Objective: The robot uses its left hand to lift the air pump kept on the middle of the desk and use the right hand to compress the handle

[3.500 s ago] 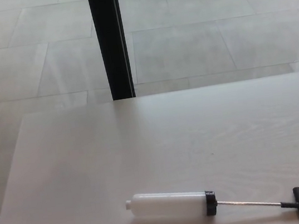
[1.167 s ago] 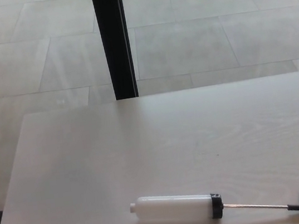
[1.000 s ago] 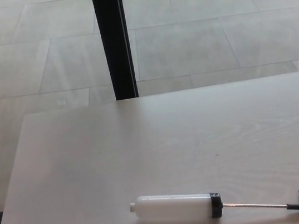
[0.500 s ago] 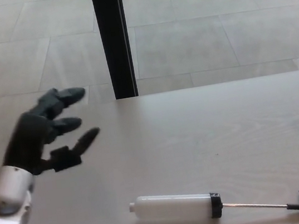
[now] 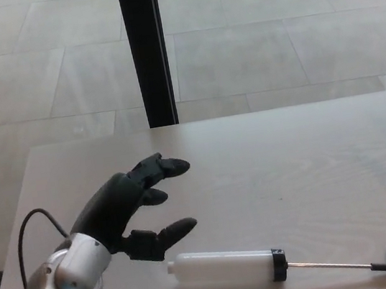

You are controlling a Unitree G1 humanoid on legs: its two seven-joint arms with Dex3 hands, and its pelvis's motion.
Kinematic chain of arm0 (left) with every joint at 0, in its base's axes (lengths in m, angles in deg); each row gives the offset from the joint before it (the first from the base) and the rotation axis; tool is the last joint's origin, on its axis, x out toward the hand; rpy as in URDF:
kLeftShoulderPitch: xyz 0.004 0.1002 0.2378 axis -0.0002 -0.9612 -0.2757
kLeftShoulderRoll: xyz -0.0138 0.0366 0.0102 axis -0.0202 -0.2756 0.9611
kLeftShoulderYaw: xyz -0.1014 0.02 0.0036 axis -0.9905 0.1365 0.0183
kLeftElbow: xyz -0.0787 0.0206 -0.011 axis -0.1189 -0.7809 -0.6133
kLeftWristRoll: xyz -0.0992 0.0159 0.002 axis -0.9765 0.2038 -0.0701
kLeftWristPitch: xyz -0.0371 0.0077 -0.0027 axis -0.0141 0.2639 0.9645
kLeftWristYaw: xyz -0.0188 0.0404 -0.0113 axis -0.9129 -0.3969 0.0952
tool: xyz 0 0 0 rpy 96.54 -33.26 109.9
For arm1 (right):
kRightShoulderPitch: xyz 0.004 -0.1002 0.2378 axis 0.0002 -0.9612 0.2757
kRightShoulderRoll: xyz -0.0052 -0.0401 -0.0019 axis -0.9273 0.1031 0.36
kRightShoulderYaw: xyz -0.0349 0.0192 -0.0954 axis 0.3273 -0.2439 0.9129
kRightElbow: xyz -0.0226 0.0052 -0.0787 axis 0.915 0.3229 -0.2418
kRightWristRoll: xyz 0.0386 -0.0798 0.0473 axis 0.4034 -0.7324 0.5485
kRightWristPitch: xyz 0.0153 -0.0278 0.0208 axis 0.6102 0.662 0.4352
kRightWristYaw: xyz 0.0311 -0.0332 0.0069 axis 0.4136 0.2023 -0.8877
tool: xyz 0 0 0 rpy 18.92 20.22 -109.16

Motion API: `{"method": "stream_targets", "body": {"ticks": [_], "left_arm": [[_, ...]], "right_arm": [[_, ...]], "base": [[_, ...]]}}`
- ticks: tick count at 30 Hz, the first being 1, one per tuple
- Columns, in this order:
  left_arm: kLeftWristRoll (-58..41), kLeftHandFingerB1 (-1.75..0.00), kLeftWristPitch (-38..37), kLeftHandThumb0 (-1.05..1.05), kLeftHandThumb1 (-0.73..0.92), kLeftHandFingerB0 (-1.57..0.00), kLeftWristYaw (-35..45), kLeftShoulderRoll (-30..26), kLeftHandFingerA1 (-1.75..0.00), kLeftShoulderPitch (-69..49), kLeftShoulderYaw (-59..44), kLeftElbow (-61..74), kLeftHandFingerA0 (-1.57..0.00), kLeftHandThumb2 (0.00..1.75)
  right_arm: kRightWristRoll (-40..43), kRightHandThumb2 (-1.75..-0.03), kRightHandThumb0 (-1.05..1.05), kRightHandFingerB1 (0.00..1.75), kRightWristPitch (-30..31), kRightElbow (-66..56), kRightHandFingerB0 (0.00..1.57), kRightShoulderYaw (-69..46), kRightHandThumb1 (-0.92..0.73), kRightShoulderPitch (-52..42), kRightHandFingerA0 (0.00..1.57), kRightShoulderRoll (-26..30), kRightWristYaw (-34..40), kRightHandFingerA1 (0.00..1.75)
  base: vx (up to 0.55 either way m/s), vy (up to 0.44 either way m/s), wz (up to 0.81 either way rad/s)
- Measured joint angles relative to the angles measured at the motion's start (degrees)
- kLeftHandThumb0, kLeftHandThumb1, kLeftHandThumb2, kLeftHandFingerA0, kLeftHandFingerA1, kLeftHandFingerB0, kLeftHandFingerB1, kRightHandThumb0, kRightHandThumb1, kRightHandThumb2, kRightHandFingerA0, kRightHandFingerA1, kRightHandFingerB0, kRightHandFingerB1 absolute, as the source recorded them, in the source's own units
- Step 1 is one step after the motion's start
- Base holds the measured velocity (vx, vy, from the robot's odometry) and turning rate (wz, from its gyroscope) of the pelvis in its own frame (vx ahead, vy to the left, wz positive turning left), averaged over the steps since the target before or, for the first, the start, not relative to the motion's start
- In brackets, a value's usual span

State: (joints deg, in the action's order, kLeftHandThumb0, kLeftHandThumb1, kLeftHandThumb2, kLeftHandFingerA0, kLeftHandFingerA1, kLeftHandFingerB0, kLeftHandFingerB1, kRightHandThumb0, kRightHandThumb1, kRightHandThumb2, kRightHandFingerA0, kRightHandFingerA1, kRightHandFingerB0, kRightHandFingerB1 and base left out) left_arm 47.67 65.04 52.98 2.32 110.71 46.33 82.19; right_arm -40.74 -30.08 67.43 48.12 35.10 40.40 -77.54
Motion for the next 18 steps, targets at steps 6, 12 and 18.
{"method": "stream_targets", "body": {"ticks": [6, 12, 18], "left_arm": [[4.5, -0.46, 0.1, -0.85, 0.55, -0.13, 1.6, -2.3, -0.56, 1.0, 4.0, 1.7, -0.12, 0.98], [9.0, -0.37, 0.2, -0.95, 0.74, -0.19, 3.0, -3.5, -0.58, 3.3, 8.4, 2.8, -0.10, 0.63], [13.4, -0.44, 0.3, -0.97, 0.57, -0.07, 3.9, -3.6, -0.50, 5.6, 12.0, 3.3, -0.05, 1.01]], "right_arm": [[-0.2, -0.67, -0.72, 0.33, 0.6, -0.3, 0.33, 0.0, -0.88, 0.0, 0.27, 0.0, 0.0, 0.44], [-0.2, -0.67, -0.68, 0.35, 1.0, -0.3, 0.37, 0.0, -0.89, 0.0, 0.30, 0.0, -0.1, 0.44], [-0.2, -0.67, -0.68, 0.35, 1.2, -0.3, 0.37, 0.0, -0.89, 0.1, 0.31, 0.0, -0.1, 0.45]], "base": [[0.00, 0.000, 0.00], [0.00, 0.000, 0.00], [0.00, 0.000, 0.00]]}}
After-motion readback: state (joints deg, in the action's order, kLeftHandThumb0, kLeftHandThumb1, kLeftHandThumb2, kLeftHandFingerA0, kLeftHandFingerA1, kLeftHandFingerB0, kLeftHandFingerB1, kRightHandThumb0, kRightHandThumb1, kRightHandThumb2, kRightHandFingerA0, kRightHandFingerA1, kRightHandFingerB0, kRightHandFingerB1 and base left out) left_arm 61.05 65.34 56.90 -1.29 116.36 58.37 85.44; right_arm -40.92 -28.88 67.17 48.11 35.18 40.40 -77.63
